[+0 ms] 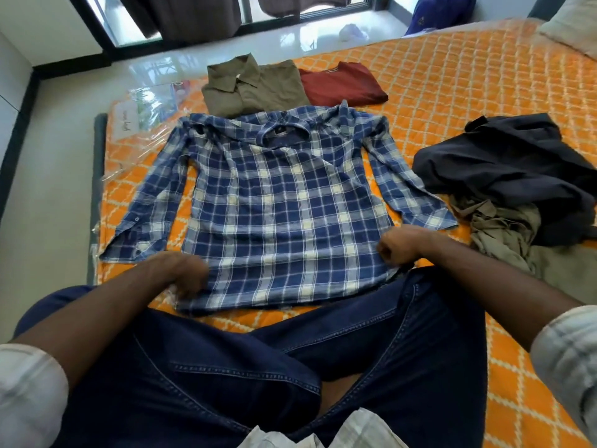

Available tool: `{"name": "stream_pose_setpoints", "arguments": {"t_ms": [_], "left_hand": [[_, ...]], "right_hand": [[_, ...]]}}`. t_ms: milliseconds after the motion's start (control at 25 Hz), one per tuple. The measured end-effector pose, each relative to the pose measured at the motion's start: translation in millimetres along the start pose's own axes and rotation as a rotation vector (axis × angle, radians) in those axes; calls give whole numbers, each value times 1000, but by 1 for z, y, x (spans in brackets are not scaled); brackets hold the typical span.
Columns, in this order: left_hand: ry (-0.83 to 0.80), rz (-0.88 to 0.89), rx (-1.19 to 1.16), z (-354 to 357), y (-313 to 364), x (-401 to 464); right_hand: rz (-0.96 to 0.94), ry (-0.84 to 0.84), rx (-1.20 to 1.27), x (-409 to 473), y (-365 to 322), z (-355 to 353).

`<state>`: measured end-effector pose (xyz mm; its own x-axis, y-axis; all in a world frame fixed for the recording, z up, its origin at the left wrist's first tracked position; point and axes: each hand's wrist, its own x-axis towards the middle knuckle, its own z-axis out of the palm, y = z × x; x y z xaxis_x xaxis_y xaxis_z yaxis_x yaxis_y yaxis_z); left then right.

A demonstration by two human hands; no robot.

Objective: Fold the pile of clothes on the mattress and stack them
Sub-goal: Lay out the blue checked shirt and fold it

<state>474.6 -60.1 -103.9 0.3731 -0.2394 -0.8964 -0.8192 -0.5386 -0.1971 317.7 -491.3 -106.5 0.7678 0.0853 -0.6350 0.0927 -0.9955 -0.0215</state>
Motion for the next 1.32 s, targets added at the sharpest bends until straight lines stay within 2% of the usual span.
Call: {"name": "stream_pose_setpoints", "arguments": {"t_ms": [120,160,240,320,480,600,680,760,840,880,920,1040,1120,1200,1240,1320], "left_hand": [[569,141,-32,-25,18,14],[724,168,-24,-32,21,23],[897,178,-65,-50,26,43],[950,155,-183,-77,27,59],[1011,73,-407,-150,18,96],[1051,-43,-405,-194,-7,137],[1150,-137,-486,-216,-33,159],[1285,-181,-819,-236,-59,177],[1349,-212,-1249,-258,-83,192],[1340,-214,-1337,-265,-94,199],[1298,-174,-1315,-270,-105,205],[1143,34,-1012,-273,-131,213],[1100,55,-929,-276,-146,210],[1113,26,-956,-288,-161,200],[1126,37,-1052,-299,-169,194],[1138,141,-1480,-329,-188,178]], "right_hand": [[-55,201,105,16,-26,2],[-86,192,169,22,-34,-1],[-110,112,293,33,-39,-15],[-85,116,430,49,-31,-34],[22,450,603,101,0,-75],[10,600,652,160,16,-113],[27,702,757,201,19,-139],[139,780,999,242,22,-162],[245,774,1237,285,27,-181],[268,763,1302,301,30,-190],[272,738,1311,316,35,-195],[246,610,1301,337,43,-211],[234,547,1352,335,47,-221],[206,448,1477,333,52,-242],[190,420,1542,330,55,-254],[112,473,1718,330,64,-282]]}}
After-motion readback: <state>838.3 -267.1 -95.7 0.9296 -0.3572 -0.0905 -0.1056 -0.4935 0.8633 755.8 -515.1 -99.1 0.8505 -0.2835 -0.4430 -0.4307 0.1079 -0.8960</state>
